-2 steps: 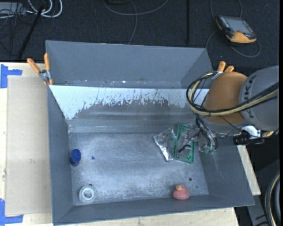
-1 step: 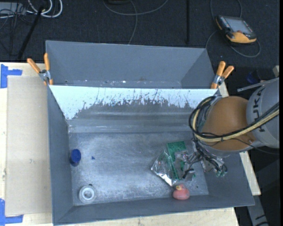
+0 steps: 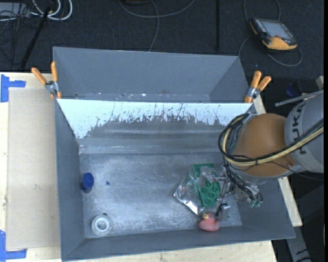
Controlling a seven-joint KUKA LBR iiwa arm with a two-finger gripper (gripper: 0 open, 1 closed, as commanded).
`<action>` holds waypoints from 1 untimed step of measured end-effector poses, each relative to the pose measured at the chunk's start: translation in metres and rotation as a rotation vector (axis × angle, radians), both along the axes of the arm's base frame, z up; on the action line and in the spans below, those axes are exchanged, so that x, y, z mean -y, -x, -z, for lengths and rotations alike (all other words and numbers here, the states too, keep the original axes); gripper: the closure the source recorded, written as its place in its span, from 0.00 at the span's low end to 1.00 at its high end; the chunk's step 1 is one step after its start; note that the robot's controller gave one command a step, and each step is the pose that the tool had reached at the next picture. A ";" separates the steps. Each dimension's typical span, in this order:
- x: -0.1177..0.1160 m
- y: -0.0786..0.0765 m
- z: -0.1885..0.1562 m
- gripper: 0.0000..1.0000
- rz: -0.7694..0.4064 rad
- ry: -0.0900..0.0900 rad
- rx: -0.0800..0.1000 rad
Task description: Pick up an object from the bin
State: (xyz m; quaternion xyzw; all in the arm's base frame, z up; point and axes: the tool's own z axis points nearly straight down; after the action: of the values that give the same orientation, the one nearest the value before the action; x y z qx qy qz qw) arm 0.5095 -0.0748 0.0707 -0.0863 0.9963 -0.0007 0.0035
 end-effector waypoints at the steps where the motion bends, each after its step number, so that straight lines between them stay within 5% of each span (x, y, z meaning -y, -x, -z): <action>1: 0.000 0.000 -0.001 1.00 -0.001 0.000 -0.002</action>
Offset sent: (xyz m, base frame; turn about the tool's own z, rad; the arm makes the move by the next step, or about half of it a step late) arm 0.0000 0.0000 0.0000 0.0000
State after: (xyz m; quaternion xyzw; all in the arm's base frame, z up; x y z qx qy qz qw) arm 0.5094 -0.0748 0.0721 -0.0868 0.9962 -0.0008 0.0026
